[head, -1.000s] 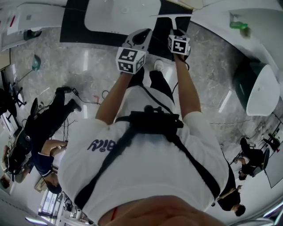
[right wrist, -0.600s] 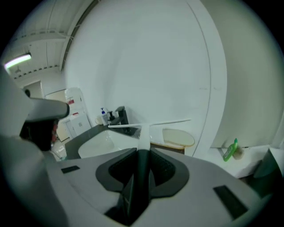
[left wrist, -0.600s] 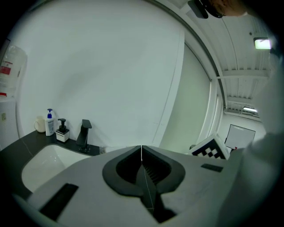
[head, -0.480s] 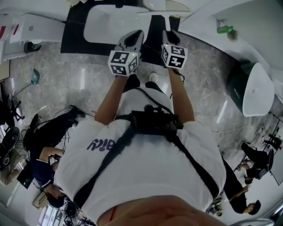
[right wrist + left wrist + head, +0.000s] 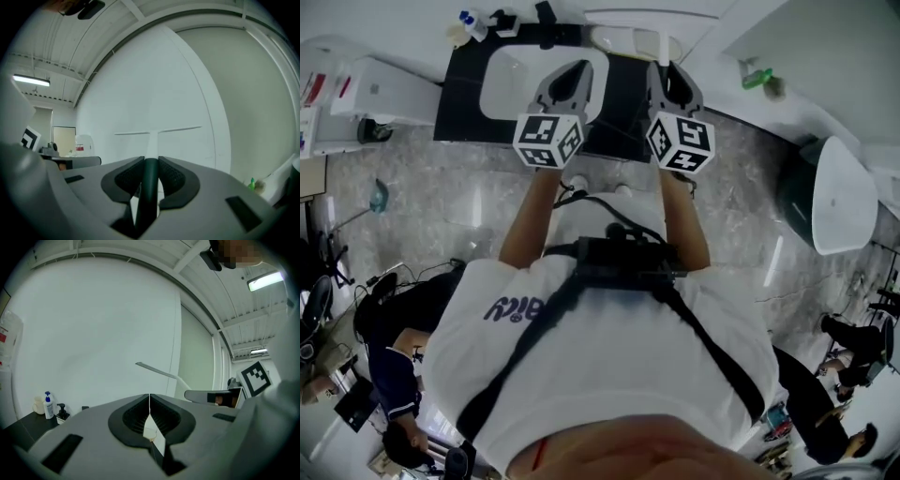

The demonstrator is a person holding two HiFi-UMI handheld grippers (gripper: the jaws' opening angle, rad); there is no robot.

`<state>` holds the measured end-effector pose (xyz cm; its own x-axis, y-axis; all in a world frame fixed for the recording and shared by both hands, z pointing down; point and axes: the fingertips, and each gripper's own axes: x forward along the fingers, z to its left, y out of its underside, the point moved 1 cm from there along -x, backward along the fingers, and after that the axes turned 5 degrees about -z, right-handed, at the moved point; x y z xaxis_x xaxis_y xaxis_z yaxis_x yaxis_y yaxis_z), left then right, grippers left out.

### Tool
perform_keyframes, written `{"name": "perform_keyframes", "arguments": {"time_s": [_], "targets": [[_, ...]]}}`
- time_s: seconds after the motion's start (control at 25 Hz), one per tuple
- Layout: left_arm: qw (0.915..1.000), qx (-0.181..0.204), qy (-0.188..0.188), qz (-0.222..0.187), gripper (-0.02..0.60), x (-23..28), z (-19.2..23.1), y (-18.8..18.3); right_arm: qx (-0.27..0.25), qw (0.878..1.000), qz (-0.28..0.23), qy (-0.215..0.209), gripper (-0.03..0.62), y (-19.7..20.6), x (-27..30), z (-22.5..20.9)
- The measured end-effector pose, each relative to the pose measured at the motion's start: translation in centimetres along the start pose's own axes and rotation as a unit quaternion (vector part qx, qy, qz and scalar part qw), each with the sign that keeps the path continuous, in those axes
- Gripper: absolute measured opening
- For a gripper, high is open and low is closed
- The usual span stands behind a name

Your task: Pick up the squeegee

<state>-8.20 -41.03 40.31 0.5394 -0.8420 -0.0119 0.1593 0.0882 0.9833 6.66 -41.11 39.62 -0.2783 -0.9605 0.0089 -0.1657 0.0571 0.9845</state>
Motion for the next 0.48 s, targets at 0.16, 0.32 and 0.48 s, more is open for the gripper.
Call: {"name": "perform_keyframes", "arguments": {"time_s": [0.16,0.32,0.48], "targets": [[0.9997,0.02,0.003,-0.016,0.011,0.0,-1.0,-2.0,-0.02,0.999,-0.046,0.003,0.103,-3.8,-1.6,0.4],[0.999,0.037,0.002,-0.023,0.011,-0.2,-1.4,-3.4,-0.028,0.997,-0.076,0.012,0.103,-5.8,-2.6,0.4],[0.9988,0.043,-0.004,-0.023,0.011,-0.4,-1.4,-3.8,-0.035,0.996,-0.083,0.021,0.103,-6.5,-3.0,0.1]]}}
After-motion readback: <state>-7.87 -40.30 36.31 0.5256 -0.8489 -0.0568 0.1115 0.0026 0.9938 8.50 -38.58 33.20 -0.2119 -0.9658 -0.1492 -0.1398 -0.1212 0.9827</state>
